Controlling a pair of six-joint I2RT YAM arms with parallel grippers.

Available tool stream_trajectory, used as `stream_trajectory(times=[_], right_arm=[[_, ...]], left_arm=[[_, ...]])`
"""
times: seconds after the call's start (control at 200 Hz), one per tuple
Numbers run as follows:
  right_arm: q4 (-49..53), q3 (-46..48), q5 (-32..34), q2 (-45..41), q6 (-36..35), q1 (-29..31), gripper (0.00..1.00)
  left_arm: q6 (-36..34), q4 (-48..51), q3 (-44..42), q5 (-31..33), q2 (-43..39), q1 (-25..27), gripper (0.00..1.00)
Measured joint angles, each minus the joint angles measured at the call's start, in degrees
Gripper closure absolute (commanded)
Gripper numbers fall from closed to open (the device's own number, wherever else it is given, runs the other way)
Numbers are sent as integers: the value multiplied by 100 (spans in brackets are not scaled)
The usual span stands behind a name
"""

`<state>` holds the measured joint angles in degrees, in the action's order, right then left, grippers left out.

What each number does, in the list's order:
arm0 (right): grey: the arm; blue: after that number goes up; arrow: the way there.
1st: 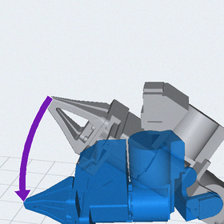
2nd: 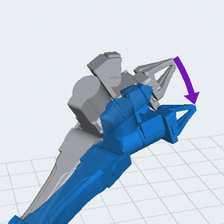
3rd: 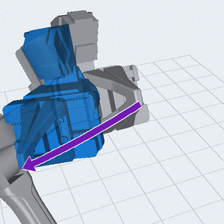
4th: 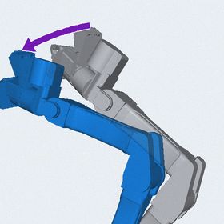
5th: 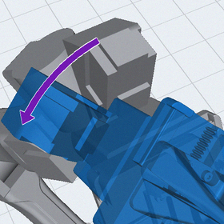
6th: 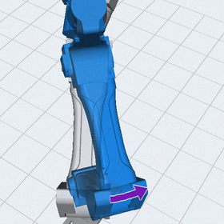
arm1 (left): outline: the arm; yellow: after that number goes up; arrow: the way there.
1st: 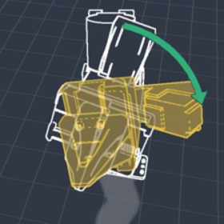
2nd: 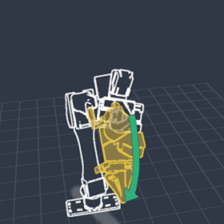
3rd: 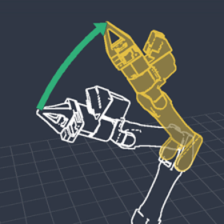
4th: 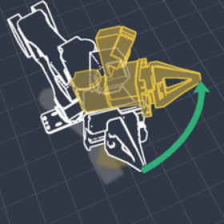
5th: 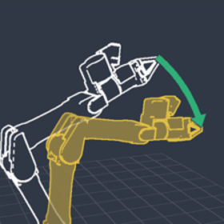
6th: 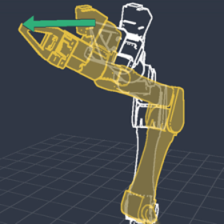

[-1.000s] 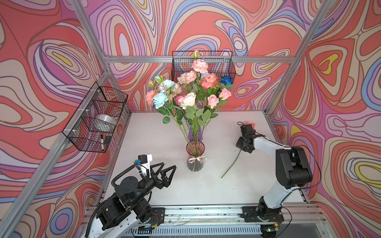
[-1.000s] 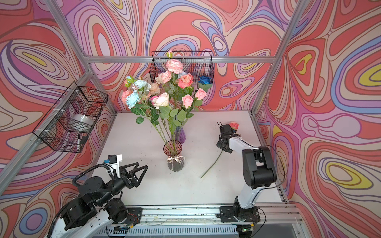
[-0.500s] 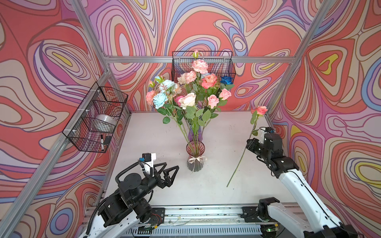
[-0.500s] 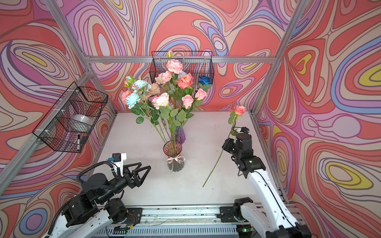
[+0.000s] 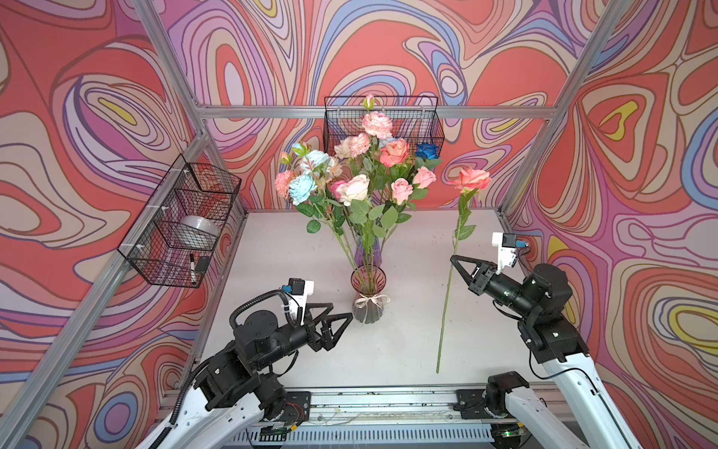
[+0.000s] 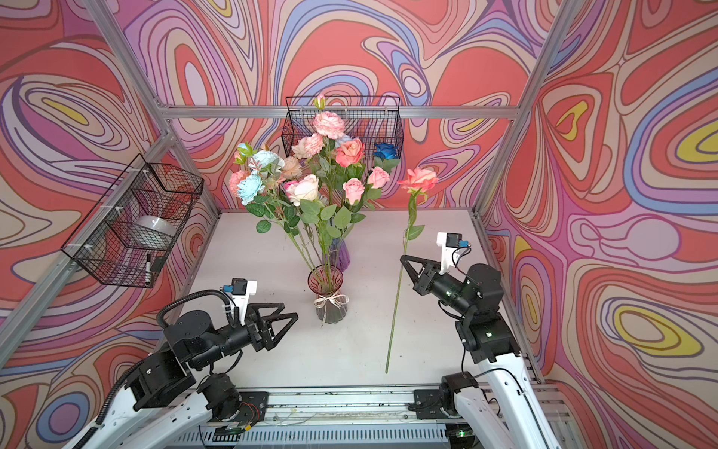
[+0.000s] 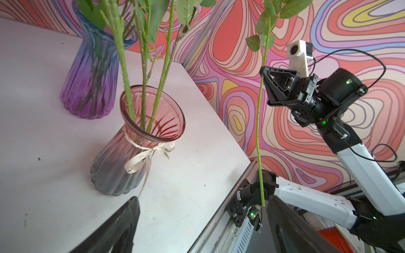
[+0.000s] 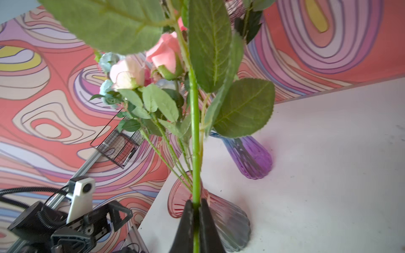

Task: Arrange the flowers into the vase
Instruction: 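Carry the rose toward the left gripper while the left gripper reaches to its stem, then close the left gripper on the stem while the right gripper opens and withdraws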

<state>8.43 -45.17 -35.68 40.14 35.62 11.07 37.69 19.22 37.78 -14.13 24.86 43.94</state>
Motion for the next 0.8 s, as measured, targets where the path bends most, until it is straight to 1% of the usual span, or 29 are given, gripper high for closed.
stream_trajectory(times=[0.065, 0.14, 0.23, 0.391, 0.536, 0.656, 0.751, 0.801], right_arm=[[-13, -83, -37, 107, -35, 435, 100], [-11, -240, 20, 249, -122, 1134, 100], [-85, -417, 184, 431, -229, 1912, 100], [-444, -507, 835, 866, -393, 3320, 100], [-822, -721, 1561, 1558, -610, 4481, 100], [-1196, -935, 1987, 2096, -769, 5034, 100], [-1497, -1040, 2214, 2367, -841, 5169, 100], [-1637, -1078, 2315, 2461, -859, 5187, 100]], left_arm=[[-2, -87, 74, -162, 168, 0, 12], [-4, -214, 136, -319, 308, 0, 13], [-17, -334, 197, -470, 396, 0, 19], [-17, -568, 275, -754, 492, 0, 26], [-9, -793, 284, -999, 667, 0, 32], [28, -990, 284, -1209, 813, 0, 40], [44, -1071, 284, -1333, 861, 0, 47], [46, -1097, 284, -1373, 861, 0, 53]])
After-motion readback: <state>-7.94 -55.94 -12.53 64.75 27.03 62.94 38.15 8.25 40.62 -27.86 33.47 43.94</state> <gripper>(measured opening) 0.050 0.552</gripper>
